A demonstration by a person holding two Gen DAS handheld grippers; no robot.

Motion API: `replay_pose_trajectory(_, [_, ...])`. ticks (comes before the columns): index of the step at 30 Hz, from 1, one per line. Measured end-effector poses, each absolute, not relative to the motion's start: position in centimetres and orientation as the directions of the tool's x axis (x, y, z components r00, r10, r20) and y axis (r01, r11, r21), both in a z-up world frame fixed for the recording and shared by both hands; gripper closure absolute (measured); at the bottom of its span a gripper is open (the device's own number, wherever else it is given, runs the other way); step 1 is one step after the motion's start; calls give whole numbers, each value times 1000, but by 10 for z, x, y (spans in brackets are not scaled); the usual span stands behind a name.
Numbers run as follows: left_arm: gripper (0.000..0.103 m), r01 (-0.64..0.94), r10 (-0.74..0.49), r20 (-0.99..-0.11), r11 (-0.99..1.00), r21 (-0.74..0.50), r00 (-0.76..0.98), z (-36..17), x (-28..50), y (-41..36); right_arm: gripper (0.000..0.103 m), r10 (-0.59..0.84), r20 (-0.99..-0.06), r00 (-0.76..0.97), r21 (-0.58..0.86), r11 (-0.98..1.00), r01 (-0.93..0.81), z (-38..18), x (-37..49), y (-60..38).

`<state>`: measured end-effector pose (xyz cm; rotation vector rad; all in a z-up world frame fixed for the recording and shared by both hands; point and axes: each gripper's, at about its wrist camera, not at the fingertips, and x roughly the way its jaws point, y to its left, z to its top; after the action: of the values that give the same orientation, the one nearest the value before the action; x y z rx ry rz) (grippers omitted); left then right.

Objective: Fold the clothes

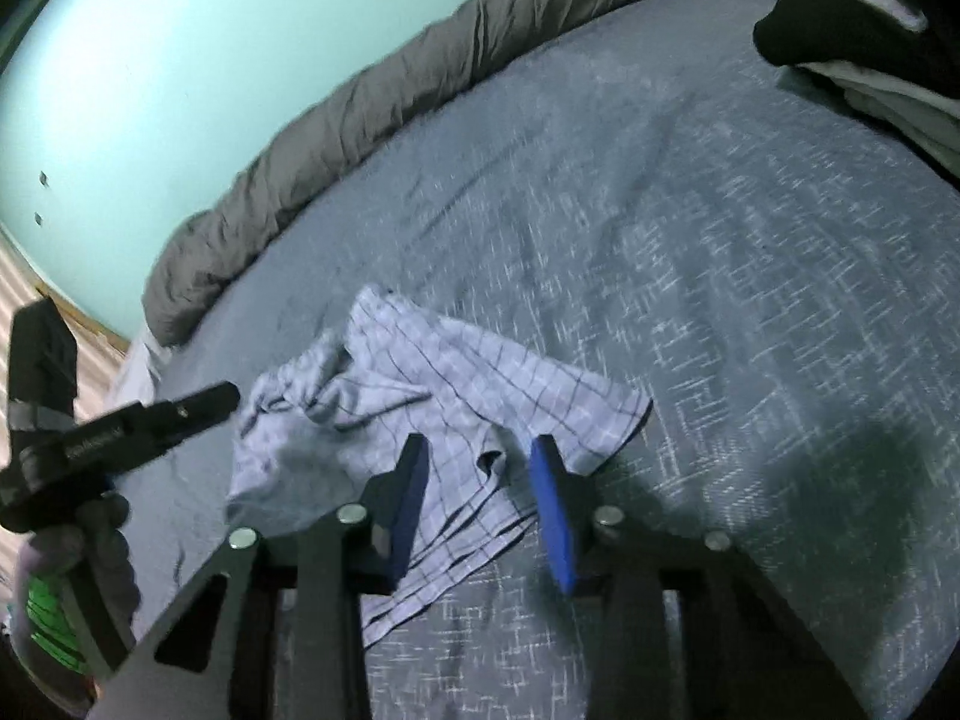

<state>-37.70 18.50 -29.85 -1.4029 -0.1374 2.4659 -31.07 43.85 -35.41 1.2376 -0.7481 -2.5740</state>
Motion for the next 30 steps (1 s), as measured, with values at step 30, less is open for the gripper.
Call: replay_pose_trajectory(30, [88,-182,217,-887,-971,-154,-407,-344,-459,213,100,-343,-706,-620,441,-897,-6,-362,-319,423])
